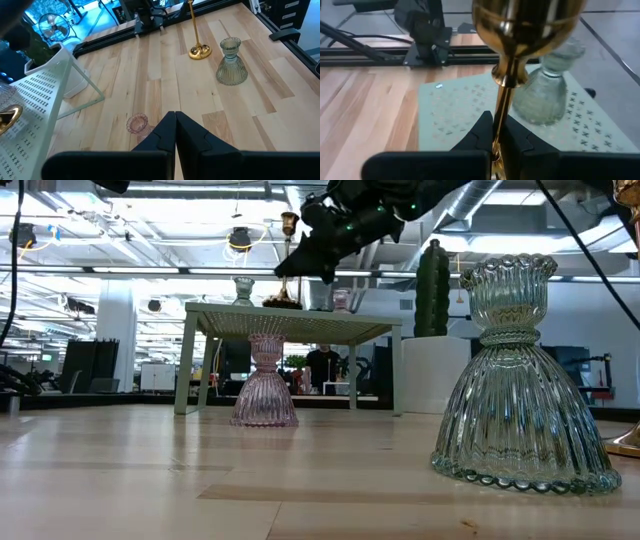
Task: Pick & Place candle stick holders
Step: Put the top golden candle holder on the shelf
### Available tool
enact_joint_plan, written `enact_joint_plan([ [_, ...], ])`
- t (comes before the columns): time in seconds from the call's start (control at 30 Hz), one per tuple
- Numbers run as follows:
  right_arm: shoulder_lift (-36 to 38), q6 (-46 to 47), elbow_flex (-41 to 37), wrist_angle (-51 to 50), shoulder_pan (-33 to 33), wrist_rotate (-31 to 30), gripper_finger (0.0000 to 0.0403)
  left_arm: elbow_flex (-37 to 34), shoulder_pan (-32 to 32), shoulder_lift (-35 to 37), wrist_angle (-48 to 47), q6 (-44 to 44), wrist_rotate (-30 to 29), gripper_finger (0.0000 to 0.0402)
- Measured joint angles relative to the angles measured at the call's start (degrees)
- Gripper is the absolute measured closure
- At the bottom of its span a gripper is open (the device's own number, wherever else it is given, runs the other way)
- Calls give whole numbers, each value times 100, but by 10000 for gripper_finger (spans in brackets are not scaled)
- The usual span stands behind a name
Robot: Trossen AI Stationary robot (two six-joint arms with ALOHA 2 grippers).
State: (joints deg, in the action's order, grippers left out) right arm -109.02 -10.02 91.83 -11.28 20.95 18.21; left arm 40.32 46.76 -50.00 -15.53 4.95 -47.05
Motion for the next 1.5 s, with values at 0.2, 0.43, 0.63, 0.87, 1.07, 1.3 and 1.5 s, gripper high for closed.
enact_joint_plan([
  [0.2,-4,0,0,-21,85,-1,400,0,0,0,0,0,0,394],
  [0.43,-4,1,0,-47,83,-1,400,0,0,0,0,0,0,394],
  [0.63,-4,108,-2,-203,94,-3,400,0,0,0,0,0,-2,394],
  [0.87,-4,284,-4,-314,94,-3,398,0,0,0,0,0,-2,394],
  [1.07,-130,284,-11,-219,54,-7,401,0,0,0,0,0,-2,394],
  [1.3,-261,300,10,-136,50,1,369,2,-2,2,9,0,-2,394],
  [1.5,-226,214,-9,-140,54,-32,339,2,0,2,15,-2,-2,394],
])
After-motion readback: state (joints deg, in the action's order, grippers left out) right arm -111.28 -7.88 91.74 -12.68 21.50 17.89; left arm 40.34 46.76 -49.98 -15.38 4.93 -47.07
